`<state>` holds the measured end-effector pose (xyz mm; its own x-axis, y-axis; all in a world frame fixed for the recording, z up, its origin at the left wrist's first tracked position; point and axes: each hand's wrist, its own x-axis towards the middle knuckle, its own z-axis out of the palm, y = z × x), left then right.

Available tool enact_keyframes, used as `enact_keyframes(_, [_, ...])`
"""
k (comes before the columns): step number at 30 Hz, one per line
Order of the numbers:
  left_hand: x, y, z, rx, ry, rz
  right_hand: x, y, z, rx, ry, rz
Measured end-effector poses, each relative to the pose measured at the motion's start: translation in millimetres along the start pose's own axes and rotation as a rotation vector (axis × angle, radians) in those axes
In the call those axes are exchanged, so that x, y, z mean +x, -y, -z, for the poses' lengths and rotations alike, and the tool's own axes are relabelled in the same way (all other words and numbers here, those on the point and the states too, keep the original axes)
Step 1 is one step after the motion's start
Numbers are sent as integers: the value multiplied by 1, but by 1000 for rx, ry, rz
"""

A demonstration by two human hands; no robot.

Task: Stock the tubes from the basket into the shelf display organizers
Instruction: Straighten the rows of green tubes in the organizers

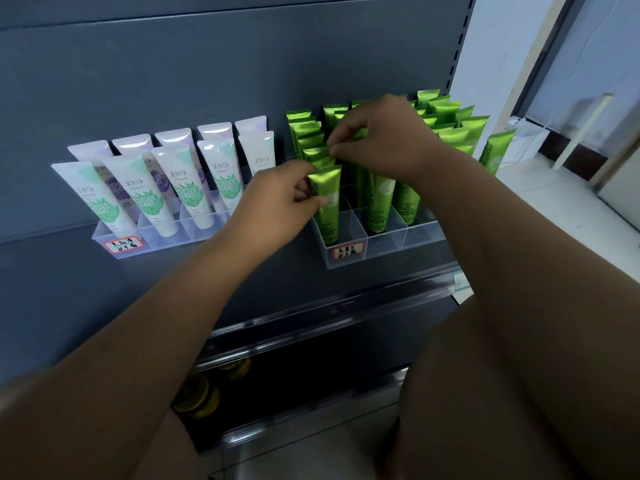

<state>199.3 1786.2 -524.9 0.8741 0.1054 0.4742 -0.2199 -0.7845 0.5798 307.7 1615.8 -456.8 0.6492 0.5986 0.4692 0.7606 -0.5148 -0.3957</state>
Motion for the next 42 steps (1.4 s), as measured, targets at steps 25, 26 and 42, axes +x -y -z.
enact_keyframes(25, [16,2,12,-245,-125,186,2,-14,-2,-187,15,125])
enact_keyframes(26, [18,2,12,-248,-112,186,2,-14,-2,-199,19,128])
enact_keyframes(42, [38,2,16,-80,-84,111,2,-15,-10,-199,-8,139])
